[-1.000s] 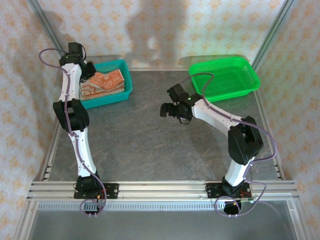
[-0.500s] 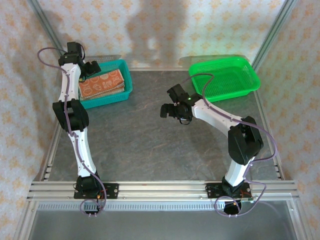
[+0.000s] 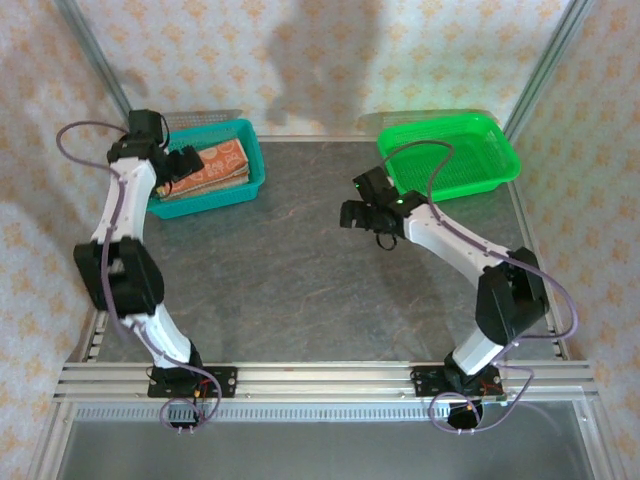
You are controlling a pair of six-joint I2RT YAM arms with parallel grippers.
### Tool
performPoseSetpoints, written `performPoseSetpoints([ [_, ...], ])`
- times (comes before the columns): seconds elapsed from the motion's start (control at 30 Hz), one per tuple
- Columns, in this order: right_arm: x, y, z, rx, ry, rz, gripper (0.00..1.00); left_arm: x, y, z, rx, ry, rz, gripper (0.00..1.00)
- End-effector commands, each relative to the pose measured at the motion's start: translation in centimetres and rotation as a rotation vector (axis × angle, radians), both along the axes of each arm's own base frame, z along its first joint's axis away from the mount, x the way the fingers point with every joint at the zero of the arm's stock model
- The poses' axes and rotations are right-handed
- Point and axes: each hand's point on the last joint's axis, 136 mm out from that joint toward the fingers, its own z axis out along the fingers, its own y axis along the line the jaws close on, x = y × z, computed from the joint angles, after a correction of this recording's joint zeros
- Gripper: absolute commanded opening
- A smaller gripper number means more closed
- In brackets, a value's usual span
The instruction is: Fold and stack the towels
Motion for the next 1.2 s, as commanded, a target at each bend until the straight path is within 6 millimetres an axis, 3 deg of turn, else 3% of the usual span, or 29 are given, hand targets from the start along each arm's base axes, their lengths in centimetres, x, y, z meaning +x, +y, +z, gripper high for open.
performPoseSetpoints([
  [0.0, 1.5, -4.2, 2.5, -0.057, -0.151, -0.094, 0.99, -2.8, -0.9, 1.1, 0.079, -0.066, 0.034, 1.00],
  [0.13, 1.6, -8.1, 3.9, -0.147, -0.321, -0.145, 0.99, -7.9, -2.1, -0.4, 0.147, -0.059, 0.056, 1.00],
  [0.27, 1.0, -11.5, 4.4, -0.276, -0.482, -0.185, 0.99, -12.3, -1.4, -2.1, 0.255, -0.085, 0.127, 1.00],
  [0.4, 0.1, -16.1, 3.1, -0.380, -0.495, -0.297, 0.99, -14.1, -0.4, -4.0, 0.339, -0.152, 0.170, 1.00],
  [0.47, -0.5, -18.6, 2.0, -0.428, -0.466, -0.371, 0.99, -14.0, -0.1, -5.8, 0.376, -0.188, 0.162, 1.00],
  [0.6, -1.0, -21.2, 0.0, -0.438, -0.484, -0.450, 0.99, -12.8, 0.5, -8.0, 0.434, -0.230, 0.154, 1.00],
  [0.8, 0.8, -21.5, -2.9, -0.436, -0.532, -0.454, 0.99, -9.2, 0.8, -8.9, 0.483, -0.338, 0.147, 1.00],
  [0.9, 1.4, -21.5, -2.9, -0.454, -0.531, -0.442, 1.00, -7.5, 0.4, -9.5, 0.504, -0.393, 0.104, 1.00],
  [1.03, 1.7, -22.0, -3.0, -0.404, -0.573, -0.409, 1.00, -4.9, -0.9, -9.7, 0.505, -0.438, 0.012, 1.00],
  [1.17, 2.4, -22.3, -4.1, -0.328, -0.592, -0.388, 1.00, -4.4, -3.4, -10.2, 0.469, -0.466, -0.137, 1.00],
])
